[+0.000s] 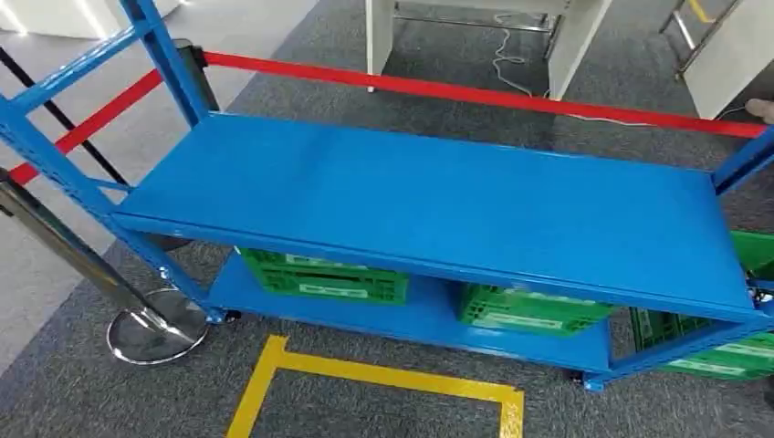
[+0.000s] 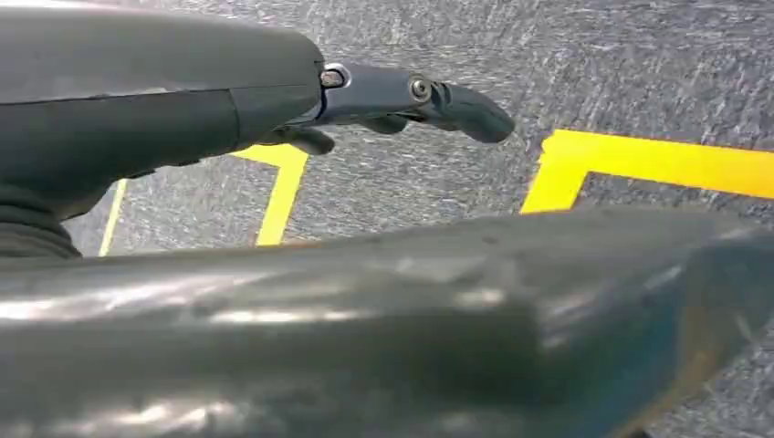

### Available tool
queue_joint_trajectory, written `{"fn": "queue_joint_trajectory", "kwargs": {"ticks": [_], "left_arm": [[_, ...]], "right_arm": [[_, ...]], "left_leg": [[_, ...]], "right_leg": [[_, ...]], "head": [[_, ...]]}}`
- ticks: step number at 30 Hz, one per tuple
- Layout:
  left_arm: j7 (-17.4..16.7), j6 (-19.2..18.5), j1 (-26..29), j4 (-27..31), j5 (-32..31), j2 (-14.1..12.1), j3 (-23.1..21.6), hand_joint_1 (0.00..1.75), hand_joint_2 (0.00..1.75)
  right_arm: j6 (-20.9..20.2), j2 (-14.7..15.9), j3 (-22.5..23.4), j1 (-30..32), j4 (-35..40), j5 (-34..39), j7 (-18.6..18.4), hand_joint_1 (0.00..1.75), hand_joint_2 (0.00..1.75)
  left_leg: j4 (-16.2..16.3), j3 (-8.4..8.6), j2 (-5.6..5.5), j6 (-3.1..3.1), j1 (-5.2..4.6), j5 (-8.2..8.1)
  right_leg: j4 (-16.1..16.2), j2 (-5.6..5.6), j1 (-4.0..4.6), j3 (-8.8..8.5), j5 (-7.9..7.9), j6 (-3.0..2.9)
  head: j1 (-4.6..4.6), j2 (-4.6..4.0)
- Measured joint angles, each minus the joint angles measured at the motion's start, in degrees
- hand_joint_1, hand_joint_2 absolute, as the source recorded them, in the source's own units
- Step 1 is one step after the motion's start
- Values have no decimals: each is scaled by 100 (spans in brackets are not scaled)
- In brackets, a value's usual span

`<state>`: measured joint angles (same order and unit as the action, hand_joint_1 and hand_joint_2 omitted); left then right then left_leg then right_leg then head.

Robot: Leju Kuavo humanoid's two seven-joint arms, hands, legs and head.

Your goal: Take the parts from the cabinet and place them on the table.

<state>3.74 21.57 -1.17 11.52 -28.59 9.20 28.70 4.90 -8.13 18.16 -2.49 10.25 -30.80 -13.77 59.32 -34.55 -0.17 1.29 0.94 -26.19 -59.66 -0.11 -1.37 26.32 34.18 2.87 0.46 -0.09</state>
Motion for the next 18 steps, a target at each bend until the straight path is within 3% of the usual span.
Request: {"fn": "queue_joint_trajectory", "kwargs": {"ticks": [1,3,4,5,7,8,9,10,11,12,13,14,15,16,18], "left_arm": [[0,-2,-11,0,-2,0,4,0,0],[-15,-11,-25,0,-2,4,13,0,0],[-22,-13,-22,0,-2,7,17,0,0],[-30,-13,-19,0,-2,7,22,0,0],[-46,-13,-8,0,-2,7,28,0,0],[-46,-13,-10,0,-2,9,31,0,0],[-46,-15,-7,0,-2,20,33,0,0],[-46,-17,-23,0,-2,20,35,0,0],[-37,-17,-40,0,-2,20,35,0,0],[-31,-20,-31,0,-2,17,35,0,0],[-22,-20,-8,0,-2,24,37,0,0],[-4,-22,-7,0,-4,15,37,0,0],[4,-22,-10,0,-4,9,39,0,0],[13,-22,-28,0,-7,9,39,0,0],[20,-22,-35,0,-7,4,42,0,0]], "right_arm": [[-2,-2,0,-18,0,-4,0,0,0],[-2,0,0,-31,0,-7,2,0,0],[0,0,0,-21,0,-7,0,0,0],[-2,-2,0,-17,0,-7,0,0,0],[0,0,0,11,0,-13,-9,0,0],[0,0,0,12,0,-13,-7,0,0],[0,2,0,11,-2,-13,-7,0,0],[4,7,0,5,-2,-15,-7,0,0],[24,7,0,-4,2,-17,9,0,0],[28,7,0,1,4,-24,11,0,0],[50,11,0,16,4,-28,26,0,0],[57,7,0,44,4,-33,28,0,0],[68,7,2,50,4,-41,39,0,0],[68,7,2,39,4,-41,42,0,0],[68,4,2,24,4,-41,44,0,0]], "left_leg": [[-6,12,-3,26,-2,-16],[-6,36,0,78,-30,-70],[-5,67,-1,91,-46,-102],[-6,111,-7,97,-61,-134],[-6,227,-30,95,-84,-206],[-7,290,-32,86,-92,-246],[-14,286,-31,68,-90,-282],[13,332,-37,28,-125,-316],[-6,323,-32,-16,-118,-345],[36,395,-32,-60,-116,-308],[101,396,-30,-83,-119,-266],[161,400,-27,-101,-115,-321],[285,384,-22,-131,-108,-411],[512,275,-21,-169,-99,-582],[1246,-126,-19,-224,-75,-990]], "right_leg": [[-427,4,7,250,89,3],[-1332,3,20,861,513,12],[-1595,4,26,1083,629,16],[-1595,3,30,1173,558,1],[-953,3,51,1036,-19,-62],[-437,1,75,873,-398,-124],[-31,-6,107,766,-647,-191],[6,-9,126,760,-296,-201],[-13,-1,133,745,-219,-208],[58,5,134,693,-390,-256],[67,1,133,667,-450,-298],[101,2,92,475,-494,-319],[118,-21,86,474,-465,-347],[119,-24,85,409,-446,-360],[118,-20,86,365,-400,-362]], "head": [[13,2],[37,0],[30,0],[48,0],[50,2],[52,0],[48,0],[41,0],[37,0],[39,0],[41,2],[41,2],[37,0],[-20,0],[-9,0]]}}
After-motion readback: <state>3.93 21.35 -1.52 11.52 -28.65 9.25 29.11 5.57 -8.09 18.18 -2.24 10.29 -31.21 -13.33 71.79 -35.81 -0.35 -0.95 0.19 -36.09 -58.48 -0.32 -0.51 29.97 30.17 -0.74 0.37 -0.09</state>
